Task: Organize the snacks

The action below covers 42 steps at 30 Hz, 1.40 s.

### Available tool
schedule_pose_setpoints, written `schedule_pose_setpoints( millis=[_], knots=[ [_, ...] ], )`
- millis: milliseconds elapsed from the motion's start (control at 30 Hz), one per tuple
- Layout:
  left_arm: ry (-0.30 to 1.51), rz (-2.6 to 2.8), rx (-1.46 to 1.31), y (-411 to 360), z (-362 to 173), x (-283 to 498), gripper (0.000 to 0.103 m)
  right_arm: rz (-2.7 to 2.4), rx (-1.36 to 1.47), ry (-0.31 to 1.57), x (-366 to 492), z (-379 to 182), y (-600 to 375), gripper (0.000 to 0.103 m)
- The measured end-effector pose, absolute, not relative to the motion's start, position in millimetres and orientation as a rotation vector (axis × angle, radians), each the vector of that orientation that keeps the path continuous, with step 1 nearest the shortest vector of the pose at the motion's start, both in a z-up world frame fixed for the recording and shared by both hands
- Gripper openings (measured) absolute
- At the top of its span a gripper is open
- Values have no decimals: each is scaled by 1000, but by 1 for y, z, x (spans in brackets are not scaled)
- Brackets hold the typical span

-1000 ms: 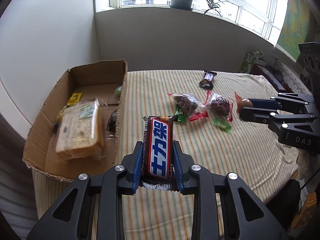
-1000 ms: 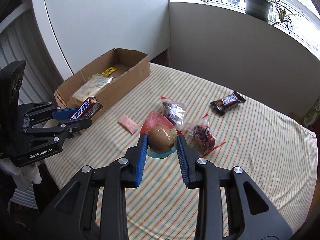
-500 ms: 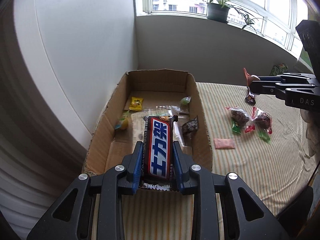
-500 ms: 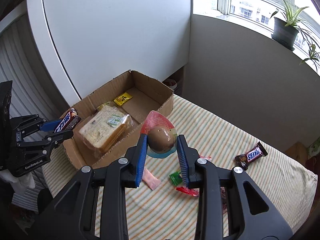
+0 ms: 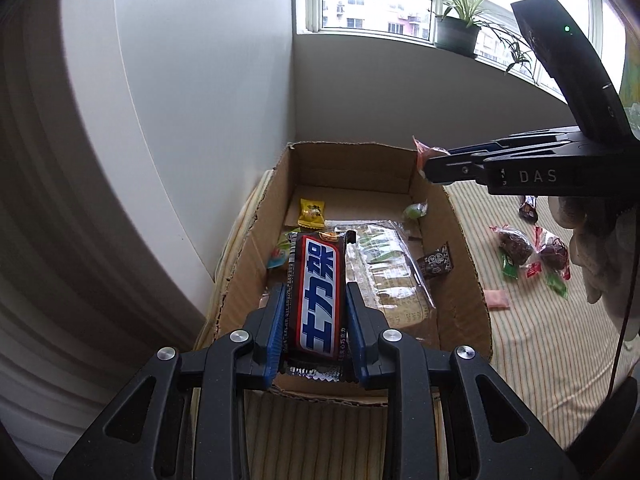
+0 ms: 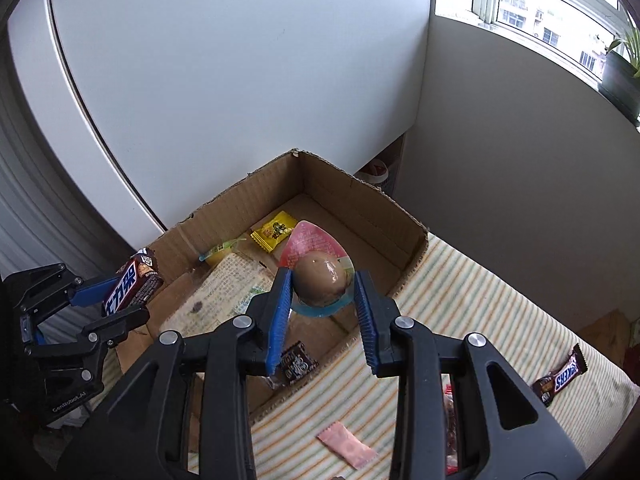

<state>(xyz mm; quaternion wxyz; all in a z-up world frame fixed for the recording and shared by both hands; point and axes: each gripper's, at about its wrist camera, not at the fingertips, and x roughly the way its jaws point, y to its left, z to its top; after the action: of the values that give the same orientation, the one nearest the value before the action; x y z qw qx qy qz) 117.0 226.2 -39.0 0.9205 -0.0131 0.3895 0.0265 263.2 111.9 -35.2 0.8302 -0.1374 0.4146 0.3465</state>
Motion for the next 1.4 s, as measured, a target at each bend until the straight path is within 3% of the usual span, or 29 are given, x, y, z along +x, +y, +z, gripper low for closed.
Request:
schedule_pose_setpoints(
  millis=[67,100,133,167,200,233,767,1400],
  knots=[
    [799,57,-29,230,-40,120,27,738,-293,883,266,-40,119,41],
    [796,54,-26,231,-40,121,30,736,-300,880,266,-42,122,53],
    [797,52,-20,231,-40,122,34,731,-305,874,266,-43,124,59],
    [788,52,-12,231,-39,122,45,724,-308,865,265,-44,125,63],
    [775,53,-8,232,-37,121,54,722,-311,859,265,-44,125,64],
    [768,53,-7,232,-36,121,56,723,-310,857,265,-44,126,64],
    [733,44,0,216,-22,114,56,705,-267,814,249,-14,82,64],
    [755,-86,41,127,-11,111,56,516,-170,854,228,-14,-75,64]
  ],
)
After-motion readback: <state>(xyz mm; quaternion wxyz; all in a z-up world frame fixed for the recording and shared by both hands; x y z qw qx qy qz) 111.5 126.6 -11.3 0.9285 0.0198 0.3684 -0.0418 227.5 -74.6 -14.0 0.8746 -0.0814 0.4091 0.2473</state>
